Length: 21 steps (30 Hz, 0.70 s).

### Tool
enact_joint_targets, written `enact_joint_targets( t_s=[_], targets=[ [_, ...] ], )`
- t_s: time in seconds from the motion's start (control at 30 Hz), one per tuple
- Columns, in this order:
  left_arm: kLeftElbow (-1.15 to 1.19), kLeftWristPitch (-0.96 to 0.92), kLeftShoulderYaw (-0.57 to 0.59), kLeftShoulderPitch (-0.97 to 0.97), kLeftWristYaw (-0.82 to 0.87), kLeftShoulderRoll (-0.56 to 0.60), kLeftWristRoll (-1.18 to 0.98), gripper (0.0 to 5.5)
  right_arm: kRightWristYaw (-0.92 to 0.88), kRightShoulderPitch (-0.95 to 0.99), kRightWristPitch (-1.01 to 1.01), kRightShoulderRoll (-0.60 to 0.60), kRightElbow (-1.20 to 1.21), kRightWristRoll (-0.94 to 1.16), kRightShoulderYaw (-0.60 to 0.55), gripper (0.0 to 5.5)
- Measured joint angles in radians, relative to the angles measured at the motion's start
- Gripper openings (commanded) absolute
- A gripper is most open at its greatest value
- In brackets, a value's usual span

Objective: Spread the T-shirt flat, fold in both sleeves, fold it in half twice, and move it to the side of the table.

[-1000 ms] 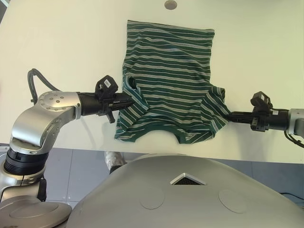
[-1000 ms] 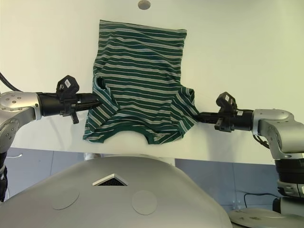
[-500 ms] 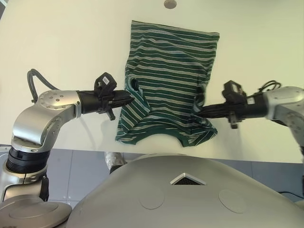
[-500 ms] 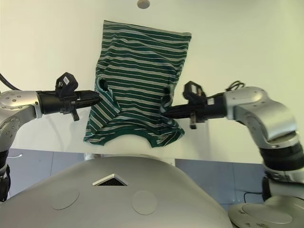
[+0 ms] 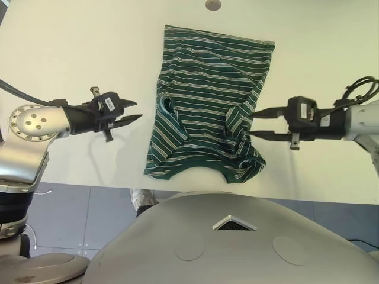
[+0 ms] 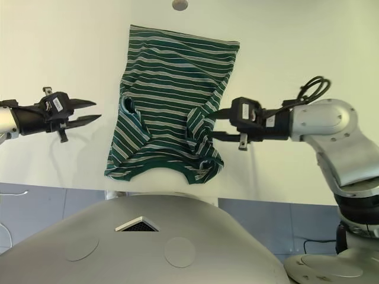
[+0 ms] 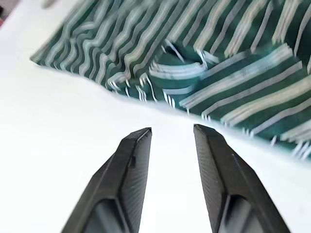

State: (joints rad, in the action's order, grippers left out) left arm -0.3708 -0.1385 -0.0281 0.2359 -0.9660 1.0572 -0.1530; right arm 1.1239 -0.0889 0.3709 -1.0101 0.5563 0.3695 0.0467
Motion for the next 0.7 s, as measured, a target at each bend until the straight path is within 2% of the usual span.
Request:
enact_joint_targets(
  t_s=[0.13, 0.23, 0.3, 0.5, 0.7],
  targets=[
    [0.14, 0.383, -0.041, 0.097, -0.051, 0.062, 0.141, 2.77, 0.056, -0.133, -0.476, -0.052, -0.173, -0.234, 0.063, 1.87],
    [0.185, 0.622, -0.071, 0.134, -0.037, 0.072, 0.215, 2.77, 0.035, -0.22, -0.777, -0.029, -0.285, -0.352, 0.118, 1.87],
    [0.205, 0.708, -0.095, 0.13, -0.021, 0.059, 0.24, 2.77, 0.001, -0.224, -0.89, 0.007, -0.341, -0.386, 0.137, 1.87],
    [0.23, 0.849, -0.179, 0.073, 0.045, -0.028, 0.302, 2.77, -0.051, -0.184, -0.979, 0.071, -0.349, -0.413, 0.185, 1.87],
    [0.242, 0.964, -0.217, 0.062, 0.105, -0.032, 0.372, 2.77, -0.078, -0.168, -1.004, 0.074, -0.35, -0.436, 0.186, 1.87]
  ],
)
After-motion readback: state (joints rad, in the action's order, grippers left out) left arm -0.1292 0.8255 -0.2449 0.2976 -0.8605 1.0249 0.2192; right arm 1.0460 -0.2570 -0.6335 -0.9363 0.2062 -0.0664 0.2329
